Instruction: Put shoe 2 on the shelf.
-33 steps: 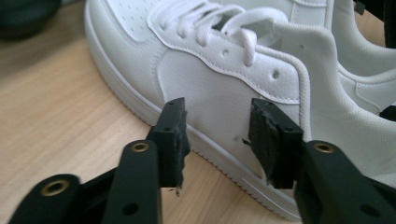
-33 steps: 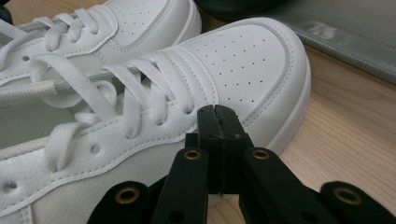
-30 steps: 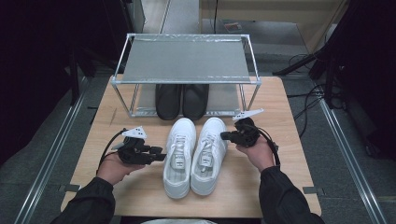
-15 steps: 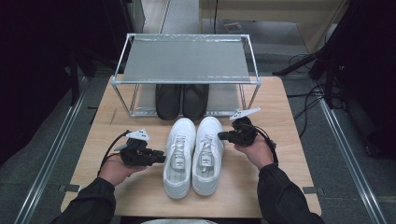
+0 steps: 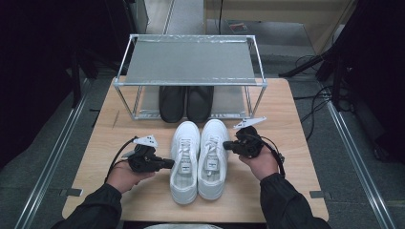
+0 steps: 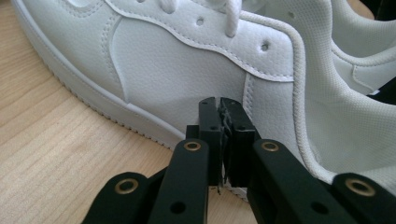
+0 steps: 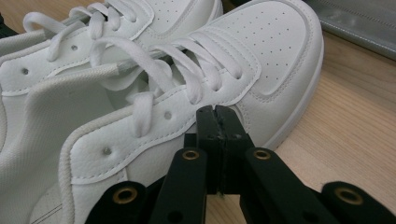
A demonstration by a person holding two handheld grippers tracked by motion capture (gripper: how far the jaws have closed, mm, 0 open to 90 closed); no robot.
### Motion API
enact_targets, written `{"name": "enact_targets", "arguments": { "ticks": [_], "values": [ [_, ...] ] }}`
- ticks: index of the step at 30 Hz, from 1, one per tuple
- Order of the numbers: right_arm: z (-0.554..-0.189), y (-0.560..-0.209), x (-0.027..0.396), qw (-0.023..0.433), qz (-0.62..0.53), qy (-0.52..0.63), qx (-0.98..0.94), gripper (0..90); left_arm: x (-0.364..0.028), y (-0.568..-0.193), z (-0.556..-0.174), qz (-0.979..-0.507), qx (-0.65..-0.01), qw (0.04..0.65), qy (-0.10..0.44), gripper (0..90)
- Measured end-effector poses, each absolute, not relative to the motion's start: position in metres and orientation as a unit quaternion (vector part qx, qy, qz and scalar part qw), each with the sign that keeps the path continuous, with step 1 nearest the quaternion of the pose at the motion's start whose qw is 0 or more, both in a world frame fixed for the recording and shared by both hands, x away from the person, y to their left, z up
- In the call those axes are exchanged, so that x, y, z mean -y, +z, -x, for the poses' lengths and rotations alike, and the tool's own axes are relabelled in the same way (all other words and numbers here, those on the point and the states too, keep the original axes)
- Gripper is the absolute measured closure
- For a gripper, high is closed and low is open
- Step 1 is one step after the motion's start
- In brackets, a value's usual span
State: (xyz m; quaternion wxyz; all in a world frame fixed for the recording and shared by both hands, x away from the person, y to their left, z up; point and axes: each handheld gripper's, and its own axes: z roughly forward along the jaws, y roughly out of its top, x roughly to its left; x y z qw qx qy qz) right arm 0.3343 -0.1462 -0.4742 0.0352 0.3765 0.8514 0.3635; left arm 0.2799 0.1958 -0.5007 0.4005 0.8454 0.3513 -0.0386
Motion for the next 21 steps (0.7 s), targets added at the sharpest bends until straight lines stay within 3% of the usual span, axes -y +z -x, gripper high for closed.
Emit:
{"name": "enact_targets", "arguments": {
  "ticks": [21],
  "values": [
    [-0.355, -0.479, 0.151, 0.076, -0.402, 0.377, -0.831, 90.0, -0.151, -0.508, -0.268, -0.844, -0.322, 0.426, -0.054, 90.0]
  ]
}}
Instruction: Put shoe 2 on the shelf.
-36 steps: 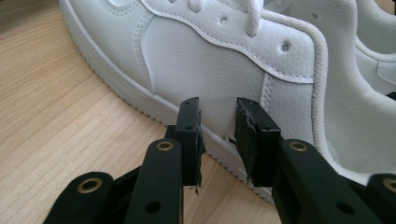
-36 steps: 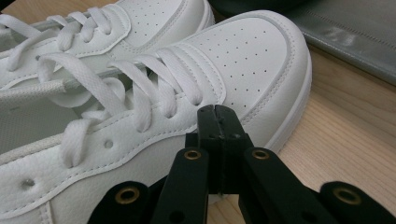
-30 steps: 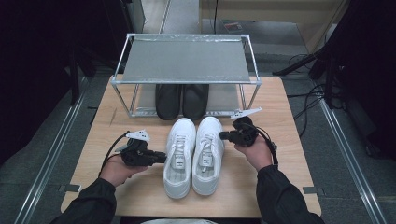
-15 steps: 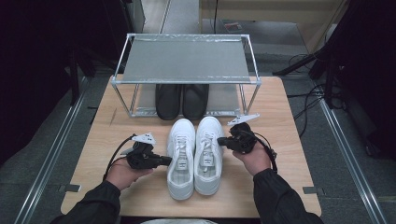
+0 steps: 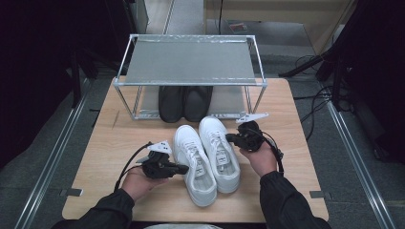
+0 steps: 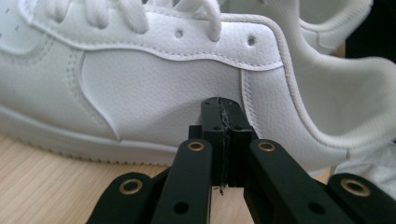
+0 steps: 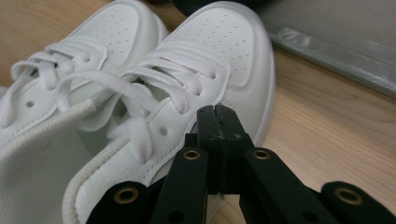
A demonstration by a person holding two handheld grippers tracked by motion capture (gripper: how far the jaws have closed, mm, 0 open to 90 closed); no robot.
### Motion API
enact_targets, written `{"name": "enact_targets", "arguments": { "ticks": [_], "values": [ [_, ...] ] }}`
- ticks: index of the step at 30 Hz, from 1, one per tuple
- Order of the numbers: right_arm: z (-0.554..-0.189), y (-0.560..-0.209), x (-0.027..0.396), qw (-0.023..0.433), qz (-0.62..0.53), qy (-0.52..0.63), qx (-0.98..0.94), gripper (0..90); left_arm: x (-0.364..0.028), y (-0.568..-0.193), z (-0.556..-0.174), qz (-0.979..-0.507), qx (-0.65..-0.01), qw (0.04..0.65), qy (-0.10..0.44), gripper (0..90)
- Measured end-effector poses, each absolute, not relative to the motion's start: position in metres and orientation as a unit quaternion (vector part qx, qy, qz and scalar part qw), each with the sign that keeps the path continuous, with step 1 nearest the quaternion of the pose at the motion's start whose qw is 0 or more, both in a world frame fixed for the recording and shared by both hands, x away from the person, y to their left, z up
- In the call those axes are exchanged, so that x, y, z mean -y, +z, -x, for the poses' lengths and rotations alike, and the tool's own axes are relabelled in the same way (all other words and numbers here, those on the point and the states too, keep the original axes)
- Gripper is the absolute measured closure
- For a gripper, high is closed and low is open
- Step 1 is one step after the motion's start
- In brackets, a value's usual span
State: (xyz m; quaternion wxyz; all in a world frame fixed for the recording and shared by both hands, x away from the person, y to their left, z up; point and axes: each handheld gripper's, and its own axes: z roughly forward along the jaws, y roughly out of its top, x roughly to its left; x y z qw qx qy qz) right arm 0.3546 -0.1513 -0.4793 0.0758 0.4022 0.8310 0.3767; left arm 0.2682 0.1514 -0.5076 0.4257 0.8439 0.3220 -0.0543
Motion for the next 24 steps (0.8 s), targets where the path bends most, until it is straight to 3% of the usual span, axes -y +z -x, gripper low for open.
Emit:
{"name": "enact_targets", "arguments": {
  "ticks": [8, 18, 24],
  "values": [
    [-0.363, -0.481, 0.156, 0.09, -0.413, 0.385, -0.821, 88.3, -0.142, -0.509, -0.267, -0.845, -0.309, 0.432, -0.068, 89.5],
    [-0.352, -0.465, 0.168, 0.088, -0.407, 0.412, -0.81, 83.7, -0.159, -0.491, -0.269, -0.845, -0.317, 0.427, -0.046, 77.5],
    [-0.336, -0.453, 0.174, 0.078, -0.397, 0.43, -0.807, 79.0, -0.168, -0.48, -0.272, -0.845, -0.322, 0.424, -0.044, 62.8]
  ]
}}
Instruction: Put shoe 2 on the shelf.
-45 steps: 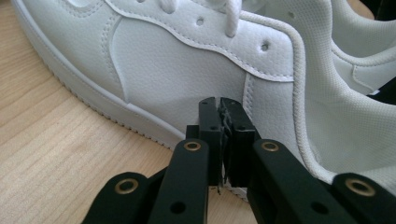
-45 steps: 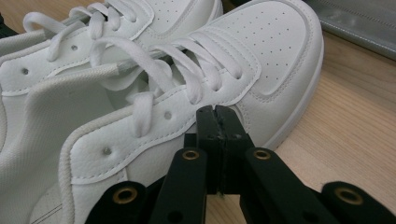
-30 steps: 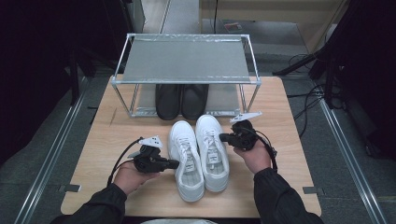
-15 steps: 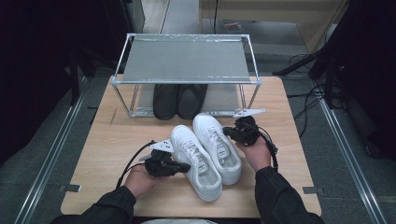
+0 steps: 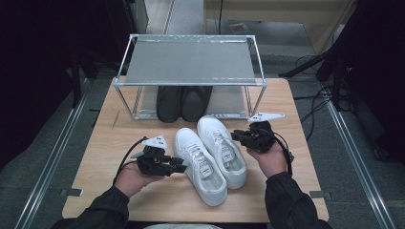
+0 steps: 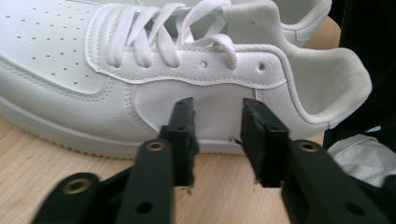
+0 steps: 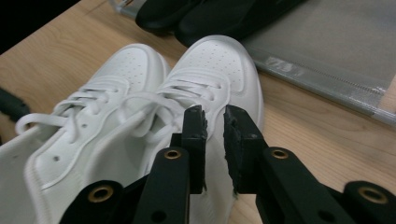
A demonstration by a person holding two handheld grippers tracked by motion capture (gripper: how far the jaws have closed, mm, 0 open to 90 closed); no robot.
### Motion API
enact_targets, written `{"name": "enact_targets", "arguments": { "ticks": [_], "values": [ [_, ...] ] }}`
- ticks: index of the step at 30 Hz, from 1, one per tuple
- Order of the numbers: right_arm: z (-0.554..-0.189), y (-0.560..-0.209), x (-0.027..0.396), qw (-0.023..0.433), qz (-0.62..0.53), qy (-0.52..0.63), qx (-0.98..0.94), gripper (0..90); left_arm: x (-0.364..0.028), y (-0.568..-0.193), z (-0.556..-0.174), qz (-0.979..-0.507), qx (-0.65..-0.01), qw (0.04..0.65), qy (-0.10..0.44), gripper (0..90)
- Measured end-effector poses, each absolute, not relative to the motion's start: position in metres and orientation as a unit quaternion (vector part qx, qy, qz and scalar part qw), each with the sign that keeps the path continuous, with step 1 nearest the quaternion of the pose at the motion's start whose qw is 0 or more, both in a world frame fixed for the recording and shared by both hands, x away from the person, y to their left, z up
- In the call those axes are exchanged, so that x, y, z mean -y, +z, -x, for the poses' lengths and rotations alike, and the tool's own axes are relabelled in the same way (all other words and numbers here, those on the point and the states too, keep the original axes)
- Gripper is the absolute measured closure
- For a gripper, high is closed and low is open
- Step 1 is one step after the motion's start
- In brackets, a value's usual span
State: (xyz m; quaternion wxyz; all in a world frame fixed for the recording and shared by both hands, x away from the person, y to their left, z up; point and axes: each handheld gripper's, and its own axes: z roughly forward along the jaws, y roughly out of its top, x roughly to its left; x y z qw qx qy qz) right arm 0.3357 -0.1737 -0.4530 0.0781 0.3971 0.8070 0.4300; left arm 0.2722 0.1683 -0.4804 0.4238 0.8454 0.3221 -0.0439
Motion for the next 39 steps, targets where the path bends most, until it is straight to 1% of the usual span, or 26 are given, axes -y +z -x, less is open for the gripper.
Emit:
{"name": "enact_targets", "arguments": {
  "ticks": [7, 10, 14, 16, 20, 22, 25, 28, 33, 35, 39],
  "values": [
    [-0.315, -0.448, 0.171, 0.07, -0.39, 0.438, -0.807, 72.5, -0.175, -0.466, -0.275, -0.848, -0.317, 0.423, -0.029, 53.7],
    [-0.304, -0.447, 0.169, 0.066, -0.388, 0.441, -0.807, 69.4, -0.181, -0.463, -0.279, -0.847, -0.32, 0.423, -0.028, 51.5],
    [-0.294, -0.448, 0.164, 0.061, -0.38, 0.443, -0.81, 68.1, -0.188, -0.46, -0.286, -0.842, -0.325, 0.43, -0.027, 49.3],
    [-0.288, -0.449, 0.161, 0.059, -0.378, 0.445, -0.81, 65.9, -0.191, -0.459, -0.289, -0.841, -0.325, 0.431, -0.028, 47.3],
    [-0.279, -0.453, 0.153, 0.051, -0.375, 0.446, -0.811, 62.2, -0.198, -0.458, -0.296, -0.836, -0.333, 0.436, -0.026, 46.4],
    [-0.275, -0.454, 0.15, 0.046, -0.379, 0.447, -0.809, 58.3, -0.202, -0.458, -0.298, -0.833, -0.337, 0.438, -0.026, 45.7],
    [-0.272, -0.454, 0.144, 0.045, -0.382, 0.448, -0.807, 48.9, -0.209, -0.457, -0.301, -0.829, -0.343, 0.44, -0.023, 45.1],
    [-0.269, -0.455, 0.139, 0.051, -0.382, 0.446, -0.808, 43.6, -0.212, -0.457, -0.302, -0.826, -0.348, 0.444, -0.02, 44.6],
    [-0.268, -0.459, 0.13, 0.052, -0.379, 0.436, -0.814, 40.0, -0.216, -0.457, -0.303, -0.824, -0.354, 0.443, -0.018, 44.2],
    [-0.268, -0.46, 0.127, 0.061, -0.379, 0.432, -0.816, 39.5, -0.216, -0.457, -0.304, -0.823, -0.355, 0.442, -0.016, 44.2],
    [-0.269, -0.462, 0.124, 0.065, -0.38, 0.432, -0.815, 39.6, -0.216, -0.458, -0.304, -0.825, -0.354, 0.441, -0.018, 44.1]
  ]
}}
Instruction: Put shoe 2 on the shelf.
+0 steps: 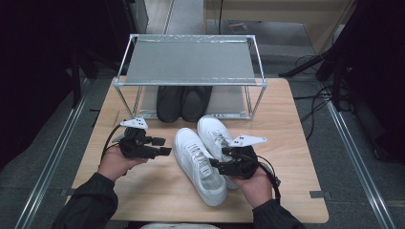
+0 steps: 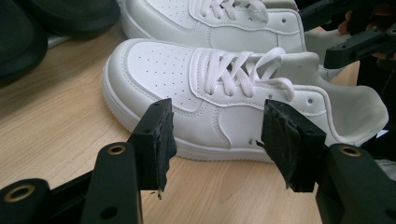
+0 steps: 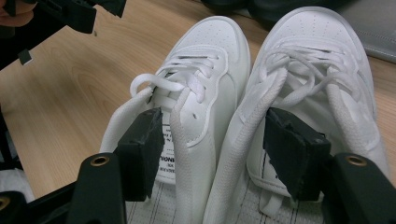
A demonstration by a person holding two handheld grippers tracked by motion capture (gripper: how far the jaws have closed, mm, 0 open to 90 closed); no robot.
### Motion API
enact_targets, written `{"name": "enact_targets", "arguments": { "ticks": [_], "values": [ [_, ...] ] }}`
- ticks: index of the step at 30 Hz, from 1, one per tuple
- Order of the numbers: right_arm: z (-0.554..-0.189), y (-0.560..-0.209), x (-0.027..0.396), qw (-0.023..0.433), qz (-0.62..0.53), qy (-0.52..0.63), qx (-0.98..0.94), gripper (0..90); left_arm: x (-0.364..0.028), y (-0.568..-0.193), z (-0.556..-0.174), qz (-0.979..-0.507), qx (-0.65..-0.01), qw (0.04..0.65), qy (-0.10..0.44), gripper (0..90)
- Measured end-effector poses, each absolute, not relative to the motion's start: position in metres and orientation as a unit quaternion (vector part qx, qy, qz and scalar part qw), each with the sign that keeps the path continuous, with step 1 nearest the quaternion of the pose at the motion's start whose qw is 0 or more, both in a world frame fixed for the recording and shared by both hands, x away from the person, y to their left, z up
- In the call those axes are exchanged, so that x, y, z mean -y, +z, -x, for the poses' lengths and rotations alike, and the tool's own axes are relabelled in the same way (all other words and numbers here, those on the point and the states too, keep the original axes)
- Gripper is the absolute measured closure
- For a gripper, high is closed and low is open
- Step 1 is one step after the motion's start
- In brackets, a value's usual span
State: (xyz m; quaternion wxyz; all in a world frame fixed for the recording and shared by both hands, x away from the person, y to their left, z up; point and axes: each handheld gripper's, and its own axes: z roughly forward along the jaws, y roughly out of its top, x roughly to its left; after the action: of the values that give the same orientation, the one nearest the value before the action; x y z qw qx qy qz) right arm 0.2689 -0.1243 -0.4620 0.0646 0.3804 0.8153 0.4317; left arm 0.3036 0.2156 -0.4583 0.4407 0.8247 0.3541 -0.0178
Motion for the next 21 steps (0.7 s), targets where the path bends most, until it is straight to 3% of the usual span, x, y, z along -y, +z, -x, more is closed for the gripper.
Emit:
{"name": "enact_targets", "arguments": {
  "ticks": [21],
  "values": [
    [-0.274, -0.479, 0.103, 0.097, -0.37, 0.396, -0.835, 44.3, -0.22, -0.46, -0.305, -0.821, -0.363, 0.44, -0.016, 44.0]
  ]
}}
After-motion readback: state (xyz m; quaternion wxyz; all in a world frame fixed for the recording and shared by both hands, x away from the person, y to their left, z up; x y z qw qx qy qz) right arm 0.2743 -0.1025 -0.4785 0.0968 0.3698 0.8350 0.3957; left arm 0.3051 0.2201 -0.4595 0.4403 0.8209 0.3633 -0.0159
